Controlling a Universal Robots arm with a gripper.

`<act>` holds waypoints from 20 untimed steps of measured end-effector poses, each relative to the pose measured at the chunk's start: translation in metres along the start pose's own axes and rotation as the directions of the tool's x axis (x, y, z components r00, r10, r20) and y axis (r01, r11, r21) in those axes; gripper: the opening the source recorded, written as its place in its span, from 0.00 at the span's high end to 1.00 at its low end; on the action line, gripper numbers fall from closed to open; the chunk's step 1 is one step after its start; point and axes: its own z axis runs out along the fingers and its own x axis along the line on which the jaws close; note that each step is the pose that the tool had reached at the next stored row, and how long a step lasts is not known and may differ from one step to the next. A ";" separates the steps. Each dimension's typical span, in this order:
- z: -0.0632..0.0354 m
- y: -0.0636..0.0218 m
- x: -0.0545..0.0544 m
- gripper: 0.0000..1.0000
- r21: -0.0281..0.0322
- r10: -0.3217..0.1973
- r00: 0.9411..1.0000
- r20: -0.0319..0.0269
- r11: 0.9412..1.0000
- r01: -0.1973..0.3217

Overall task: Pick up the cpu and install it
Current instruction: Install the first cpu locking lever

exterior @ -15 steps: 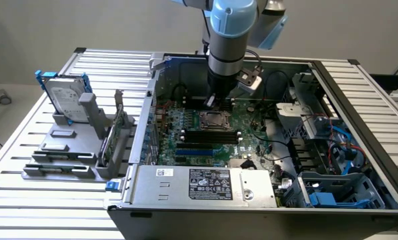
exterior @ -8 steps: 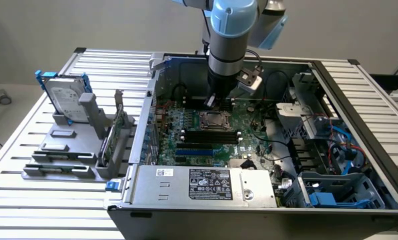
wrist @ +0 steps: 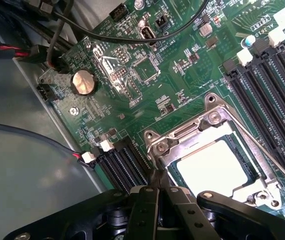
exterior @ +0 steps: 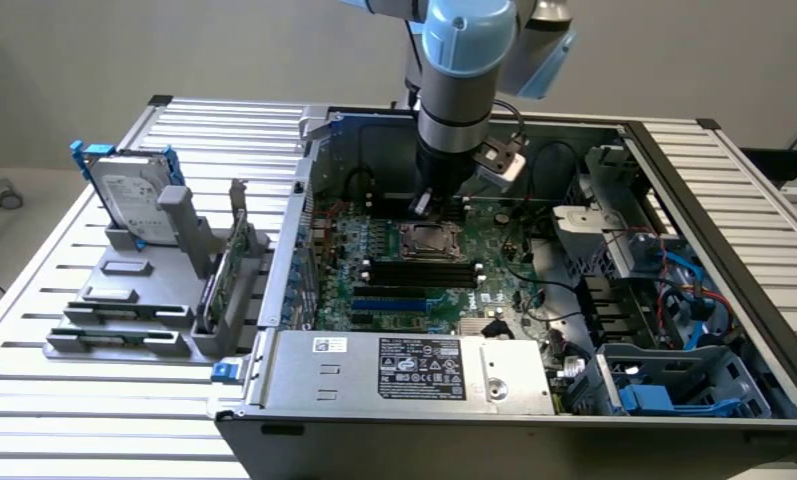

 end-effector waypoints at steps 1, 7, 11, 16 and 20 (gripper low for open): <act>0.0000 0.0001 0.000 0.89 0.001 0.000 1.000 -0.001 1.000 0.000; 0.0001 0.0006 0.000 0.89 0.009 0.001 1.000 -0.014 1.000 -0.001; 0.0000 0.0009 0.000 0.89 0.010 0.001 1.000 -0.015 1.000 -0.001; -0.0003 0.0016 -0.001 0.89 0.010 0.001 1.000 -0.015 1.000 -0.001; -0.0004 0.0018 -0.001 0.89 0.012 0.001 1.000 -0.018 1.000 -0.001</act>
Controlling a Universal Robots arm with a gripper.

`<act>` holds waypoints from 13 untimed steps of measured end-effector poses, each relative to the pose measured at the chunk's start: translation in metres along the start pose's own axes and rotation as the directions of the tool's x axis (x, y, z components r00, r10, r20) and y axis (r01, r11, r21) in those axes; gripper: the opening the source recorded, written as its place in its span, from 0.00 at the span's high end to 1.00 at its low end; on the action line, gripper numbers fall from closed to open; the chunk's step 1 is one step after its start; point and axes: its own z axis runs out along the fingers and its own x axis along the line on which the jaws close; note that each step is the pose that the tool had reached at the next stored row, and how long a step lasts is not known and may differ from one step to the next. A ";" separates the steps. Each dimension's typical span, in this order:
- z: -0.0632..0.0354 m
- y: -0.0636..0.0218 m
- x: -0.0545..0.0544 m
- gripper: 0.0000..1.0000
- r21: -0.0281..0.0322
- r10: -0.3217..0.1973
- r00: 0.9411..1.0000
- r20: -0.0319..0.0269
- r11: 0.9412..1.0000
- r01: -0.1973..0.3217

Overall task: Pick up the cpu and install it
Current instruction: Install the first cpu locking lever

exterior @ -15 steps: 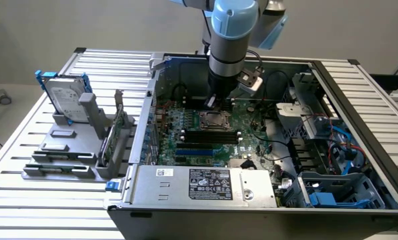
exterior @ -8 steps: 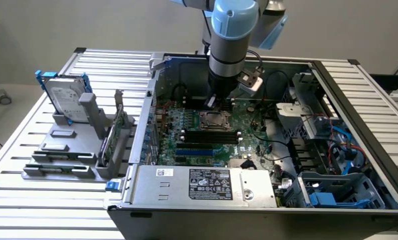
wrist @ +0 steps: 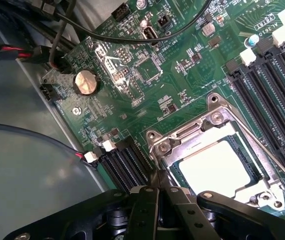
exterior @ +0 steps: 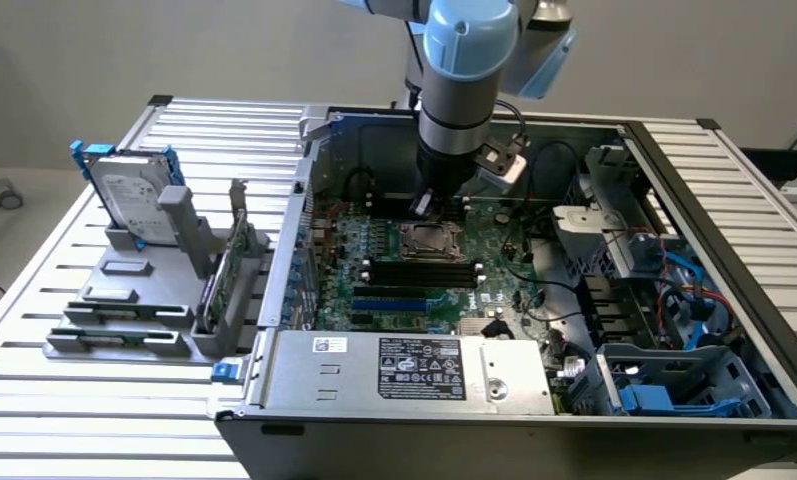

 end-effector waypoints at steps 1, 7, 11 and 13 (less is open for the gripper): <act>0.0000 0.0001 0.000 0.89 0.001 0.000 1.000 -0.002 1.000 0.000; 0.0003 0.0006 -0.001 0.89 0.009 0.001 1.000 -0.014 1.000 -0.001; 0.0001 0.0010 -0.001 0.89 0.010 0.001 1.000 -0.015 1.000 -0.001; 0.0001 0.0011 -0.001 0.89 0.010 0.001 1.000 -0.015 1.000 -0.001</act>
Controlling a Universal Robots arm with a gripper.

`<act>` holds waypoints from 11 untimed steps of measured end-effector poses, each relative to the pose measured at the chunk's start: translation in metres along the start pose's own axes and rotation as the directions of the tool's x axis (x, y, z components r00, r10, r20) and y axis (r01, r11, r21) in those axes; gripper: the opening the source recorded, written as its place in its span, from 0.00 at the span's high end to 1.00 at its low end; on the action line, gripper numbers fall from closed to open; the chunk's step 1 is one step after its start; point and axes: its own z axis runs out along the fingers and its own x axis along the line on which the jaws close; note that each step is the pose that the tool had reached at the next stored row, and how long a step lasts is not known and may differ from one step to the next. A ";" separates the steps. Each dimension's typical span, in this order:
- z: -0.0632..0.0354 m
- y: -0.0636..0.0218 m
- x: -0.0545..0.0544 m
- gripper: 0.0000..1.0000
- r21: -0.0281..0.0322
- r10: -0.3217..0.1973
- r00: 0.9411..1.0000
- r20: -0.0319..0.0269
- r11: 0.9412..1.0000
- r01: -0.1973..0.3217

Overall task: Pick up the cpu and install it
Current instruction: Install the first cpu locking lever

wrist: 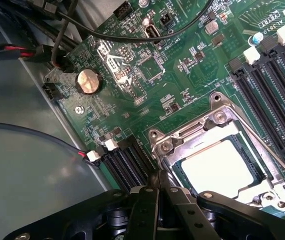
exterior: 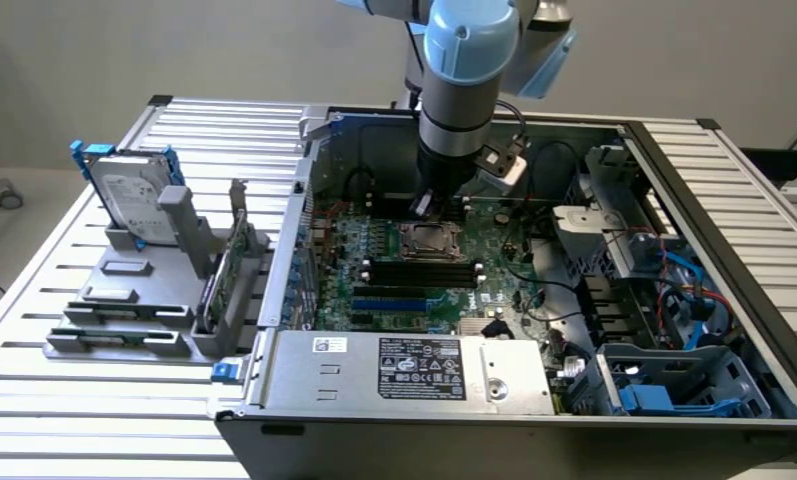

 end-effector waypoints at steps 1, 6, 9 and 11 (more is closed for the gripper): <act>0.0000 0.0000 0.000 0.89 0.000 0.000 1.000 0.000 1.000 0.000; 0.0003 0.0002 0.000 0.89 0.000 0.000 1.000 -0.001 1.000 0.000; 0.0013 0.0005 -0.001 0.89 0.001 -0.001 1.000 -0.008 1.000 0.001; 0.0021 0.0008 -0.001 0.89 0.002 -0.001 1.000 -0.014 1.000 0.001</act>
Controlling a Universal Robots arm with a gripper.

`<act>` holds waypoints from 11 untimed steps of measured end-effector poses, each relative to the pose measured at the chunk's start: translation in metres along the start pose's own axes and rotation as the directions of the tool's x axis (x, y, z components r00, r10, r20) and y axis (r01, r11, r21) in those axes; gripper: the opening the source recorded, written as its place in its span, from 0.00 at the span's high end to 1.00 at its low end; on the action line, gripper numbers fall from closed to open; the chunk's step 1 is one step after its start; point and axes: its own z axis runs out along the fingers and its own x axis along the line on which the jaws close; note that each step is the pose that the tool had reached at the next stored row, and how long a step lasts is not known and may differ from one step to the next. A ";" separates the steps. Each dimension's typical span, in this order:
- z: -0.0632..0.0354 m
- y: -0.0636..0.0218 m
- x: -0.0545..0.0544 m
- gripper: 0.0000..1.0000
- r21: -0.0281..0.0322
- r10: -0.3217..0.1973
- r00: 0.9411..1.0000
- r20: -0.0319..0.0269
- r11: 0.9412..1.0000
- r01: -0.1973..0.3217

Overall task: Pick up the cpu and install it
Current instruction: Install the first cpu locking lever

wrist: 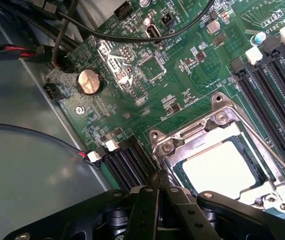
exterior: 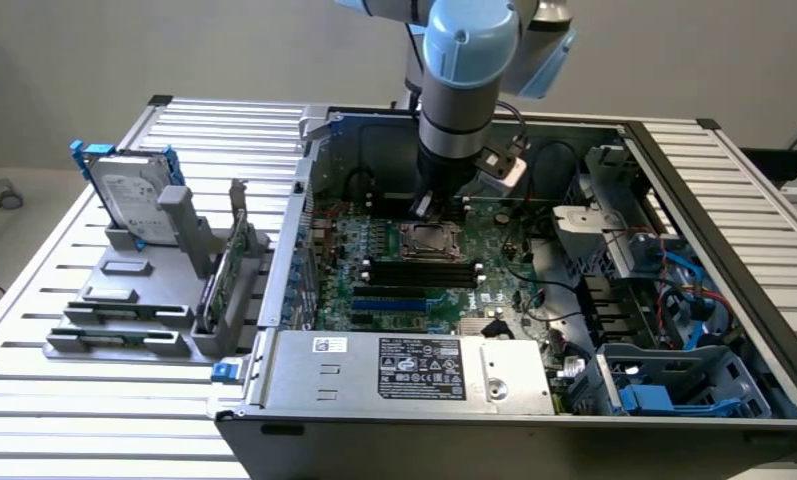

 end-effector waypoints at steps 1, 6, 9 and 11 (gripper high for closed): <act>0.0003 0.0001 0.000 0.89 0.001 0.000 1.000 -0.003 1.000 0.000; -0.0003 0.0001 0.000 0.89 0.003 0.003 1.000 -0.009 1.000 -0.003; -0.0036 -0.0003 0.001 0.89 0.002 0.008 1.000 -0.011 1.000 -0.008; -0.0060 -0.0007 0.001 0.89 0.003 0.014 1.000 -0.013 1.000 -0.014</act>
